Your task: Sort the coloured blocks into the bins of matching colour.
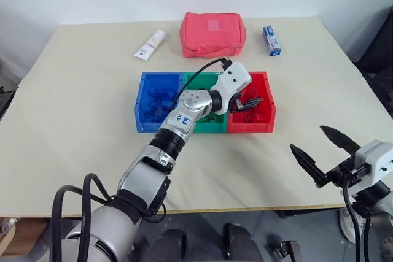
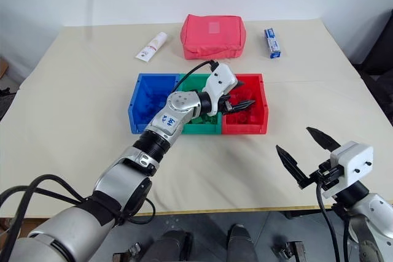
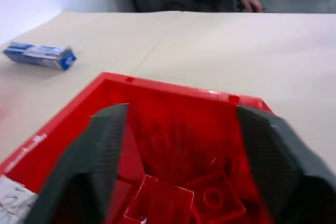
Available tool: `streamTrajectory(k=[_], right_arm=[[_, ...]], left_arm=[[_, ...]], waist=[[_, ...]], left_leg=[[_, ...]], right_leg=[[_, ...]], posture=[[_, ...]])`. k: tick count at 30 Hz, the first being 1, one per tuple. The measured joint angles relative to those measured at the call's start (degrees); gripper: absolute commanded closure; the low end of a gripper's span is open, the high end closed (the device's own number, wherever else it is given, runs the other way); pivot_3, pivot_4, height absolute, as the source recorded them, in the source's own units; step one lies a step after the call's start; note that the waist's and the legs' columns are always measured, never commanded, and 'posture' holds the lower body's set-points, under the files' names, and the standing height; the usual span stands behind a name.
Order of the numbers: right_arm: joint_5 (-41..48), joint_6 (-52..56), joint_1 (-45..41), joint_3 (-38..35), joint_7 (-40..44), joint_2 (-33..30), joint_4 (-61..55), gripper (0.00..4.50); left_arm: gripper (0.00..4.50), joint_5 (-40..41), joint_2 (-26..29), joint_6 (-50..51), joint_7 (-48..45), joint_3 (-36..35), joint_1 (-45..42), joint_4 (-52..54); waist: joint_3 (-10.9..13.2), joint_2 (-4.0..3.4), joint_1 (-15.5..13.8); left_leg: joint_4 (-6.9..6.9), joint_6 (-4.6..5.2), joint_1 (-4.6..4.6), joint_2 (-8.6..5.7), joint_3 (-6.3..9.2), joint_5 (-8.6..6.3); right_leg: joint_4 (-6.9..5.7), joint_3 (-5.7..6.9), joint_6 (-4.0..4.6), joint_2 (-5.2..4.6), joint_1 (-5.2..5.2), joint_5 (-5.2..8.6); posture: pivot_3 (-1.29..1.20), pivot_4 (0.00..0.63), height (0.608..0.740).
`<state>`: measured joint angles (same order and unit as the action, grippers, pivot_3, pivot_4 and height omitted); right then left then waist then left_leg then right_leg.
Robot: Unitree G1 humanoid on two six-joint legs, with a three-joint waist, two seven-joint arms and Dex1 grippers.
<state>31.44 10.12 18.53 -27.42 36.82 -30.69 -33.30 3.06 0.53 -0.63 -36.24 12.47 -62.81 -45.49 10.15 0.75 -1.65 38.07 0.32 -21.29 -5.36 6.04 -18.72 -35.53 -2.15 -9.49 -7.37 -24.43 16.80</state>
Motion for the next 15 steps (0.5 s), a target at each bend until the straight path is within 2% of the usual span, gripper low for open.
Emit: streamTrajectory(k=[1,5,7,11,15], right_arm=[[0.0,0.0,0.0,0.1,0.0,0.0,-0.1,0.0],[0.0,0.1,-1.7,2.4,0.8,-0.7,-0.1,0.0],[0.2,0.3,-5.0,4.8,2.6,-2.1,0.2,0.0],[1.4,1.3,-11.9,9.6,8.7,-6.4,3.2,0.0],[2.0,2.2,-19.7,15.2,14.9,-8.3,7.4,0.0]], left_arm=[[0.04,0.0,0.4,-1.3,-1.0,-0.2,0.2,0.4],[0.04,0.6,4.1,-3.1,-5.6,-0.9,2.4,6.6],[0.04,2.4,8.5,-3.9,-10.2,-1.9,6.8,12.7],[0.04,7.8,21.5,-1.2,-20.7,-5.0,20.5,26.6],[0.04,11.7,30.7,5.1,-22.6,-10.4,31.9,39.8]], waist=[[0.0,0.0,0.1],[0.0,-0.02,0.4],[-0.1,-0.1,1.2],[-0.1,-0.17,1.9],[-0.1,-0.13,1.5]], left_leg=[[0.0,0.0,0.0,-0.01,0.0,0.0],[0.0,0.0,0.03,0.04,-0.01,0.0],[-0.05,-0.01,0.09,0.1,-0.11,0.0],[-0.07,-0.03,0.08,0.17,-0.02,0.0],[0.07,0.06,0.0,0.04,0.13,-0.04]], right_leg=[[-0.01,-0.01,0.0,-0.01,0.0,0.0],[-0.03,-0.04,0.0,0.02,-0.01,0.0],[-0.11,-0.15,0.0,0.05,-0.04,0.0],[-0.28,-0.13,0.03,0.1,-0.1,0.01],[-0.1,-0.04,0.04,-0.05,-0.02,0.01]], posture=[[0.0,0.15,0.74],[0.0,0.15,0.74],[0.0,0.15,0.74],[0.0,0.15,0.74],[0.0,0.15,0.74]])
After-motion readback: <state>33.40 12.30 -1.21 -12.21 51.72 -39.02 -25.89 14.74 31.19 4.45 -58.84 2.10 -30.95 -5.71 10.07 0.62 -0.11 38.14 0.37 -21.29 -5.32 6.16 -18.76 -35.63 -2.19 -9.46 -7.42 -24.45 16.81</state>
